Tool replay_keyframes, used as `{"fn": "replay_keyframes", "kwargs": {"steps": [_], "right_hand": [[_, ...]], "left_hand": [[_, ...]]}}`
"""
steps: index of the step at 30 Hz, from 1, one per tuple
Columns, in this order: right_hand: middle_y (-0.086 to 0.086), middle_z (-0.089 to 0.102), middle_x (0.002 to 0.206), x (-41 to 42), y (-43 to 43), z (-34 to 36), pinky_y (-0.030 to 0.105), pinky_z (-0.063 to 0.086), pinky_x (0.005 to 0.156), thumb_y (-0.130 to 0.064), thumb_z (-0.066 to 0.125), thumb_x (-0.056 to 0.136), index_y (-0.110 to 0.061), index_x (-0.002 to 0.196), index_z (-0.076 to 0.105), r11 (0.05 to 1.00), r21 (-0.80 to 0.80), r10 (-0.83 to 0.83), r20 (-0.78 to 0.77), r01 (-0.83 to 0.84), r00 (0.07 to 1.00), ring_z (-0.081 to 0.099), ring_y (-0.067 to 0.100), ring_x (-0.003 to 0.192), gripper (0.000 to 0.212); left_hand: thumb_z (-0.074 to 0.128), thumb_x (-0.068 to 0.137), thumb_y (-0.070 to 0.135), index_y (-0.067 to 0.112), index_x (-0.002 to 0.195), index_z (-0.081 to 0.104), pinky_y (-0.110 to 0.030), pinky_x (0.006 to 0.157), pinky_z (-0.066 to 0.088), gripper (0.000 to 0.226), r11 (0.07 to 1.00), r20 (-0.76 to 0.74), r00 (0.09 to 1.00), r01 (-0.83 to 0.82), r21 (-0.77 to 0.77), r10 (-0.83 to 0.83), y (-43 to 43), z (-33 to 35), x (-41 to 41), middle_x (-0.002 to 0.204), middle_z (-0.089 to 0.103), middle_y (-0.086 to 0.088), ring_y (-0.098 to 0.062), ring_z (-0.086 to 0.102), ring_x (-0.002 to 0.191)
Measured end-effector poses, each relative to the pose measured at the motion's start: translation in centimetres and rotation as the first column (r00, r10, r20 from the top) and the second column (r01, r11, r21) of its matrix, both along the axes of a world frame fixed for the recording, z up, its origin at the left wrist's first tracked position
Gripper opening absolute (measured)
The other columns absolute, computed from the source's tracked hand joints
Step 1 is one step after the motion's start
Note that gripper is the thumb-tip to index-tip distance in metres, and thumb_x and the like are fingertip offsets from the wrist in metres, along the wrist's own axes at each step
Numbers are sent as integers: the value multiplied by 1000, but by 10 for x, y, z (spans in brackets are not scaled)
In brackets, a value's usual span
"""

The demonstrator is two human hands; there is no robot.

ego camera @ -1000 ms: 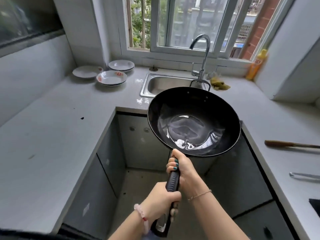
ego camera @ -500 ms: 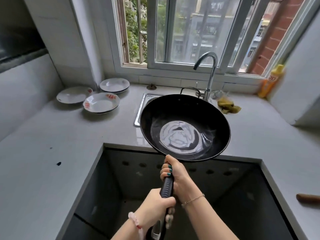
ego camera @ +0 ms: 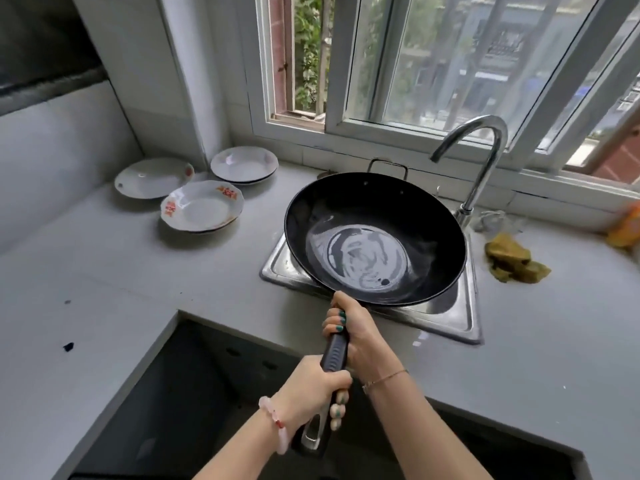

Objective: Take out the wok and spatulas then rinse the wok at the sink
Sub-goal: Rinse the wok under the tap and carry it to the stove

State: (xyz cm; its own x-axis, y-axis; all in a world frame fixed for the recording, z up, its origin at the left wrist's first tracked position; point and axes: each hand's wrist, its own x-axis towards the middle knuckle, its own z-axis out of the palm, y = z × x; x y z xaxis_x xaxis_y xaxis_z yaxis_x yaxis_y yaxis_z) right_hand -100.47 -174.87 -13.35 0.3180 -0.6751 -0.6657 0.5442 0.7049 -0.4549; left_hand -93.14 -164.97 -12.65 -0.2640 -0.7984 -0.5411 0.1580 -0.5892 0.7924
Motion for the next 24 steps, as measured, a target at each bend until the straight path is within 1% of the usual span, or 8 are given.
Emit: {"fn": "replay_keyframes", "kwargs": {"steps": [6,11,16,20,24], "right_hand": [[-8,24,37,-9,-57,-6,12,21,26,-8,44,92,-18,58,28,996,-13,91,-23,-91,996,20,2,26,38],[-9,24,38,-12,-82,-16,12,21,27,-6,44,90,-18,58,28,991,6,132,-34,-132,991,21,2,27,38],[-9,22,37,-8,-94,-28,12,20,26,-6,42,91,-19,57,25,990,32,139,-29,-138,990,20,2,26,41],[-10,22,37,-6,-97,-37,13,20,25,-3,41,88,-18,57,27,990,62,126,-36,-123,991,19,3,27,38],[-9,23,37,-6,-97,-43,13,21,26,-2,42,86,-19,56,26,990,70,127,-64,-122,990,19,3,27,38]], "left_hand": [[45,84,-2,8,75,43,-21,34,39,14,995,-10,995,-103,-9,103,-50,-2,-20,44,47,0,-13,42,33],[47,87,2,9,73,45,-20,35,40,16,988,-13,988,-152,-5,152,-73,-8,-27,45,47,0,-12,42,33],[48,88,5,10,73,45,-21,36,41,16,987,-14,987,-161,28,162,-85,-18,-27,45,47,2,-11,43,34],[49,88,6,10,73,43,-20,36,41,17,983,-15,986,-165,80,167,-90,-24,-25,44,47,1,-11,43,34],[49,89,6,9,74,43,-20,36,41,16,986,-4,989,-144,86,145,-91,-29,-24,46,46,1,-11,43,34]]}}
